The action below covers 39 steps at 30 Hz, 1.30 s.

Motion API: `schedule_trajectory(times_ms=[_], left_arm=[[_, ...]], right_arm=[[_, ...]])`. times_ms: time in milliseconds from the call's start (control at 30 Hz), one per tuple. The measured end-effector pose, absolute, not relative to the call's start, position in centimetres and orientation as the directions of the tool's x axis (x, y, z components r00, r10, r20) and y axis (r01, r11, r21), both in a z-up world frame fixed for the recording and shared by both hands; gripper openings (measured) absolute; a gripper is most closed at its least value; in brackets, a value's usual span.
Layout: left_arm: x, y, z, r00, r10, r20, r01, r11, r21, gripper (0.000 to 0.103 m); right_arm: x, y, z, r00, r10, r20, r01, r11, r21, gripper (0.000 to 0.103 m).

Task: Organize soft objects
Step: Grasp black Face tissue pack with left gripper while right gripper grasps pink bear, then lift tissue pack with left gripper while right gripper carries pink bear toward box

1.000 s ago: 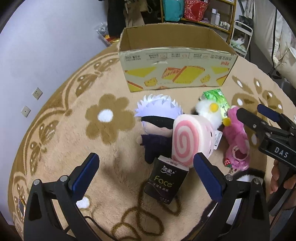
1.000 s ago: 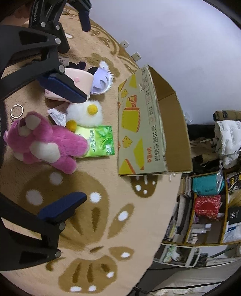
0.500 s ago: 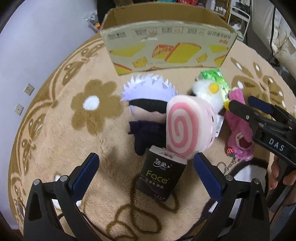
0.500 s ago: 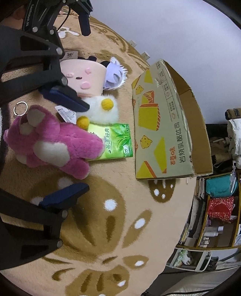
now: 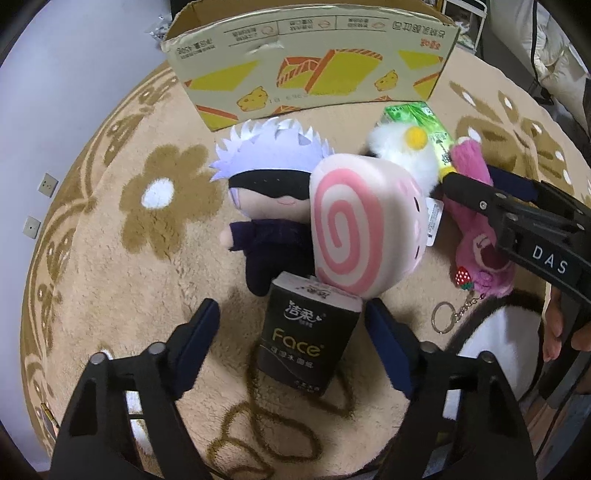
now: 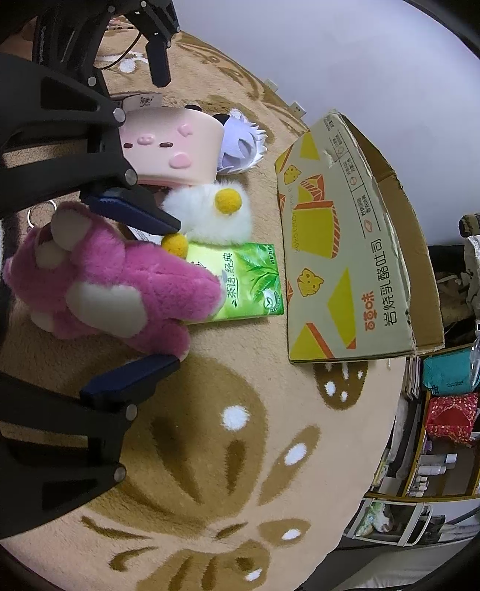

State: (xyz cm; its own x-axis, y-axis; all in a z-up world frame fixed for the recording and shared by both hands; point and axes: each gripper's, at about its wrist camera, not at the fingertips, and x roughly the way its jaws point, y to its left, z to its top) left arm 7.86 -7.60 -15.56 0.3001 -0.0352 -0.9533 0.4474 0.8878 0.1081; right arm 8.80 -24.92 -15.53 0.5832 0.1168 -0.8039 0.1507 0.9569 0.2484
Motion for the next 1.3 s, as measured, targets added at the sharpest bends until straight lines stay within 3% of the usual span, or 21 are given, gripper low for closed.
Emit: schedule_trajectory(times_ms=[133, 333, 700, 767, 1033, 1133, 1300], left_arm=[[7.9, -7.2, -15.5, 0.302, -0.038, -0.953, 0.438, 0.893, 0.103, 0.071], [8.0, -7.1, -15.5, 0.283, -0.067, -0.957, 0.446, 0.892, 0.07, 0.048], [7.9, -6.7, -14.4, 0.341, -0.07, -0.938, 0.412, 0.908, 0.082, 0.047], [7.9, -6.4, -14.1, 0.351, -0.07, -0.934, 0.396, 0.915, 0.081, 0.047], [8.0, -5.4, -12.6, 0.41, -0.078, -0.909, 0.344, 0.936, 0.075, 0.047], [8.2, -5.0, -12.1, 0.437, -0.072, -0.896, 0.322, 0.943, 0.082, 0.047], [8.5, -4.5, -11.4, 0.478, -0.036, -0.877, 0.283, 0.952, 0.116, 0.046]], right_arm=[[8.8, -25.0, -15.6, 0.583, 0.118, -0.804, 0.156, 0.955, 0.254, 0.07], [8.7, -25.2, -15.4, 0.59, 0.114, -0.799, 0.165, 0.952, 0.257, 0.067], [8.8, -25.3, -15.8, 0.579, 0.124, -0.806, 0.173, 0.947, 0.271, 0.067], [8.9, -25.4, -16.0, 0.573, 0.128, -0.809, 0.175, 0.946, 0.274, 0.059], [8.8, -25.9, -16.0, 0.57, 0.117, -0.813, 0.198, 0.941, 0.275, 0.049], [8.7, -25.8, -15.7, 0.577, 0.115, -0.809, 0.196, 0.942, 0.273, 0.036], [8.4, -25.9, -14.8, 0.603, 0.113, -0.79, 0.186, 0.943, 0.277, 0.033]])
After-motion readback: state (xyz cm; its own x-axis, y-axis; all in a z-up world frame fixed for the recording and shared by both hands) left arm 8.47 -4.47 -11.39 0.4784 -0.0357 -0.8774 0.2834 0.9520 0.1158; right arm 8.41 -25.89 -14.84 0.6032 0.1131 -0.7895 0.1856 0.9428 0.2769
